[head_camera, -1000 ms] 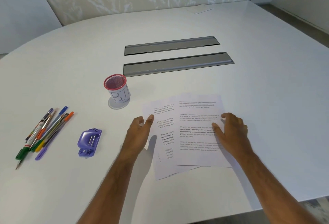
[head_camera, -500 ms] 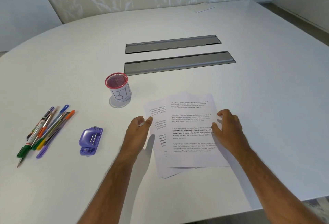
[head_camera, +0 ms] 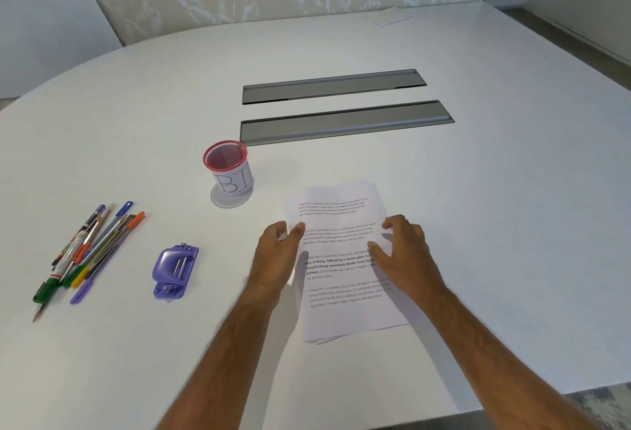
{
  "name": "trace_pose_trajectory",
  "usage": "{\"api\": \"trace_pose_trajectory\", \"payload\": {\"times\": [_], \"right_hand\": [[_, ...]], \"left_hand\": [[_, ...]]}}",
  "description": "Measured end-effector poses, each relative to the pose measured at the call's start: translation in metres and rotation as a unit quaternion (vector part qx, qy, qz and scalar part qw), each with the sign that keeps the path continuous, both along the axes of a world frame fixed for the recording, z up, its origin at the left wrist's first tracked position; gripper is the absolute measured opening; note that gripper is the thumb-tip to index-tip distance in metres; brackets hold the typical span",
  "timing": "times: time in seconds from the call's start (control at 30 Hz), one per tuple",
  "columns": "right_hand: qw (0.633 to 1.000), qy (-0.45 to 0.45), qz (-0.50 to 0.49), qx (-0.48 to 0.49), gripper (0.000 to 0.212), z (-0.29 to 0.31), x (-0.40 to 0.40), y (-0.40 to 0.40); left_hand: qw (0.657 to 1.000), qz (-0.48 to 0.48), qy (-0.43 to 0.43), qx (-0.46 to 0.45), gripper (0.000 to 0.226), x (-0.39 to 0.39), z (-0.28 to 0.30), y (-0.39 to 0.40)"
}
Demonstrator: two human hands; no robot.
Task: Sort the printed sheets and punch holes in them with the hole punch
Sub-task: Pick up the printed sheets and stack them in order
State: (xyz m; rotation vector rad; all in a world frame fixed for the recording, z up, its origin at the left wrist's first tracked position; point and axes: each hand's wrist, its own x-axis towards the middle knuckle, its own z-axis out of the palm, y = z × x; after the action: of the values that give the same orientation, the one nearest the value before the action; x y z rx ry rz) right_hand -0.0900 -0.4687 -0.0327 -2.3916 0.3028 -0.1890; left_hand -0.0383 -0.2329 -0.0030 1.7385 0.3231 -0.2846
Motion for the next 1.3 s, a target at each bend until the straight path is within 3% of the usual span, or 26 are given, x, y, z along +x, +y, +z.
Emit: {"api": "trace_pose_trajectory", "payload": {"times": [0.13, 0.3, 0.47, 0.63, 0.7, 0.8, 0.97, 1.13, 1.2, 1.3], "right_hand": [[1.000, 0.004, -0.005, -0.017, 0.044, -0.003, 0.002, 0.002], [1.000, -0.008, 0.005, -0.020, 0.044, -0.006, 0.001, 0.009], [1.000, -0.009, 0.004, -0.011, 0.045, -0.008, 0.005, 0.016], [1.000, -0.013, 0.006, 0.000, 0.048, -0.009, 0.007, 0.020], [1.000, -0.014, 0.004, 0.004, 0.047, -0.010, 0.006, 0.021], [1.000, -0.009, -0.003, -0.019, 0.048, -0.011, 0.006, 0.024], [0.999, -0.010, -0.010, -0.034, 0.048, -0.014, 0.006, 0.029], [1.000, -0.015, 0.004, -0.014, 0.042, -0.015, 0.005, 0.033], [0.999, -0.022, 0.017, 0.017, 0.042, -0.016, 0.004, 0.033], [0.990, -0.028, 0.012, 0.140, 0.049, -0.015, 0.005, 0.031]], "left_hand": [[0.999, 0.001, 0.011, -0.052, 0.016, 0.005, -0.001, -0.003], [0.989, -0.011, 0.049, -0.139, 0.056, 0.009, -0.001, -0.013], [0.978, -0.056, 0.050, -0.197, 0.027, 0.006, -0.004, -0.025], [0.960, -0.074, 0.071, -0.262, 0.039, 0.007, -0.006, -0.023], [0.959, -0.048, 0.067, -0.271, 0.015, 0.010, -0.007, -0.019], [0.966, 0.010, 0.059, -0.252, 0.039, 0.013, -0.006, -0.013], [0.974, 0.012, 0.041, -0.223, 0.031, 0.011, -0.004, 0.001], [0.998, 0.004, -0.036, -0.056, 0.024, 0.006, -0.013, 0.014], [0.996, -0.003, -0.090, -0.006, 0.023, 0.005, -0.016, 0.020], [0.990, -0.029, -0.134, 0.032, 0.026, 0.007, -0.013, 0.034]]}}
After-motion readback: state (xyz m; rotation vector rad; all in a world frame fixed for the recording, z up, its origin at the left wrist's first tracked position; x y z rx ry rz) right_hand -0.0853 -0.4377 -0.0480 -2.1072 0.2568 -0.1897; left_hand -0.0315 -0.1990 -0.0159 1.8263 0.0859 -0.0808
